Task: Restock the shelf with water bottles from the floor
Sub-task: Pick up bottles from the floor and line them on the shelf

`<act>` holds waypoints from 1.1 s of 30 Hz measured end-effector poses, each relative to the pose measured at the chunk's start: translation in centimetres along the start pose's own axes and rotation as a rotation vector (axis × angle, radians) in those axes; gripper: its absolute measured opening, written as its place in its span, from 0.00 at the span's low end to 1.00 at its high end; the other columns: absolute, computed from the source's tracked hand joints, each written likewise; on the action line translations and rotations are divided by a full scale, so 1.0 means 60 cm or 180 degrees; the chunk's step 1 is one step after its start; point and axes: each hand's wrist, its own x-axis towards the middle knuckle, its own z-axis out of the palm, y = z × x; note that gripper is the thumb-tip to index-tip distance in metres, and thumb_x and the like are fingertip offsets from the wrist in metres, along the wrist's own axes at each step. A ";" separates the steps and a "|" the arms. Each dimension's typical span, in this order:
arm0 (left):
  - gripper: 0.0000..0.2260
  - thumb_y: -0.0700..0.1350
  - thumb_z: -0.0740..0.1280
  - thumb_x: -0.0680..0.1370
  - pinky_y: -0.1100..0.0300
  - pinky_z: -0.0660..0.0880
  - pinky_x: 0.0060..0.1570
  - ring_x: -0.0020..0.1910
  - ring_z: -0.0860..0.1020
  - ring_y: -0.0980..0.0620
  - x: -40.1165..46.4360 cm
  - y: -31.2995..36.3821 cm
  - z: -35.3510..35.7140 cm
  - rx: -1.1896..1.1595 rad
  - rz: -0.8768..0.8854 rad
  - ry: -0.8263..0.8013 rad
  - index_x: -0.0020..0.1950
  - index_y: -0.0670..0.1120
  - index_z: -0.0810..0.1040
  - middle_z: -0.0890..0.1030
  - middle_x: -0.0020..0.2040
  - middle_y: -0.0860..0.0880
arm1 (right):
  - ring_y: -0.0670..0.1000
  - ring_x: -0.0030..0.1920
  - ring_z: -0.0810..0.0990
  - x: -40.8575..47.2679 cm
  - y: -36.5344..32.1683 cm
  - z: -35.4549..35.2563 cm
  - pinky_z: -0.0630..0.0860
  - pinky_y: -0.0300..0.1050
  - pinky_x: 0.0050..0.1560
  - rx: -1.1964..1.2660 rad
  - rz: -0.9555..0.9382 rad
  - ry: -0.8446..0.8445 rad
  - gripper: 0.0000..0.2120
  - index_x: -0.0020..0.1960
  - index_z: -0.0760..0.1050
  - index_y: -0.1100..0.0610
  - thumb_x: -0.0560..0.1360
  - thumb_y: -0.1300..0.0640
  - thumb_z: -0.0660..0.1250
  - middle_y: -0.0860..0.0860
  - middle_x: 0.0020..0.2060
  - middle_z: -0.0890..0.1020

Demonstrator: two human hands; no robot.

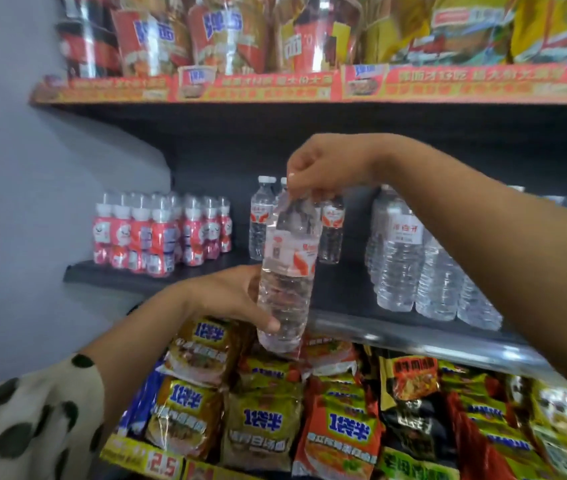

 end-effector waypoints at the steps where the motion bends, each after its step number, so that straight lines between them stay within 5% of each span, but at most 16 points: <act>1: 0.25 0.35 0.76 0.68 0.60 0.74 0.61 0.58 0.79 0.56 0.013 0.000 -0.010 0.0017 -0.0033 0.0013 0.60 0.52 0.74 0.82 0.57 0.53 | 0.55 0.35 0.75 0.016 0.015 -0.011 0.75 0.58 0.41 0.0137 -0.0066 -0.0071 0.10 0.39 0.78 0.58 0.66 0.50 0.68 0.56 0.34 0.79; 3: 0.23 0.36 0.77 0.67 0.60 0.76 0.57 0.55 0.81 0.53 0.043 -0.003 -0.019 -0.0001 -0.0022 0.0245 0.58 0.50 0.76 0.83 0.54 0.51 | 0.55 0.38 0.75 0.047 0.043 -0.026 0.76 0.62 0.44 0.0267 -0.0217 -0.0161 0.09 0.44 0.79 0.58 0.68 0.53 0.68 0.57 0.37 0.80; 6: 0.20 0.37 0.78 0.66 0.64 0.78 0.47 0.47 0.83 0.56 0.095 -0.003 -0.023 0.0089 0.0020 0.0848 0.52 0.50 0.75 0.84 0.47 0.52 | 0.50 0.35 0.74 0.099 0.072 -0.041 0.72 0.49 0.40 -0.0070 -0.0511 -0.0050 0.05 0.46 0.78 0.59 0.75 0.59 0.64 0.53 0.35 0.78; 10: 0.26 0.44 0.81 0.62 0.60 0.78 0.53 0.50 0.82 0.55 0.170 -0.013 -0.046 0.0640 0.0009 0.1602 0.55 0.50 0.75 0.83 0.49 0.54 | 0.57 0.40 0.79 0.175 0.109 -0.046 0.76 0.51 0.45 -0.1137 -0.0119 0.0183 0.19 0.43 0.77 0.57 0.75 0.41 0.63 0.55 0.40 0.82; 13: 0.31 0.55 0.81 0.58 0.58 0.78 0.52 0.48 0.80 0.56 0.215 -0.028 -0.045 0.1155 -0.0080 0.2072 0.57 0.50 0.73 0.82 0.49 0.56 | 0.56 0.41 0.79 0.225 0.134 -0.041 0.75 0.49 0.45 -0.1391 -0.0119 0.0506 0.21 0.38 0.77 0.57 0.75 0.39 0.63 0.55 0.39 0.80; 18: 0.35 0.60 0.80 0.58 0.60 0.76 0.55 0.53 0.79 0.57 0.260 -0.057 -0.050 0.0838 -0.0317 0.1663 0.61 0.53 0.73 0.81 0.53 0.58 | 0.54 0.41 0.79 0.275 0.169 -0.022 0.73 0.47 0.43 -0.1359 -0.0343 0.0390 0.17 0.38 0.75 0.56 0.75 0.43 0.64 0.52 0.39 0.80; 23: 0.18 0.46 0.79 0.66 0.72 0.72 0.39 0.43 0.77 0.66 0.310 -0.075 -0.050 0.0649 -0.0202 0.1437 0.51 0.55 0.76 0.79 0.43 0.62 | 0.56 0.45 0.80 0.307 0.212 0.009 0.72 0.45 0.40 -0.1568 -0.0130 0.0207 0.17 0.47 0.77 0.59 0.78 0.45 0.61 0.55 0.46 0.79; 29: 0.22 0.45 0.78 0.68 0.49 0.76 0.60 0.57 0.79 0.49 0.392 -0.100 -0.053 0.0709 -0.0407 0.1503 0.60 0.47 0.78 0.82 0.56 0.50 | 0.53 0.46 0.78 0.345 0.257 0.019 0.76 0.50 0.49 -0.1881 0.0349 0.0052 0.14 0.47 0.71 0.54 0.78 0.43 0.61 0.52 0.48 0.77; 33: 0.16 0.46 0.75 0.71 0.58 0.74 0.59 0.56 0.78 0.49 0.440 -0.110 -0.059 0.1234 -0.0608 0.1665 0.57 0.46 0.78 0.81 0.55 0.49 | 0.53 0.47 0.77 0.372 0.291 0.029 0.75 0.49 0.51 -0.1911 0.0549 0.0126 0.11 0.50 0.72 0.53 0.79 0.45 0.59 0.53 0.51 0.77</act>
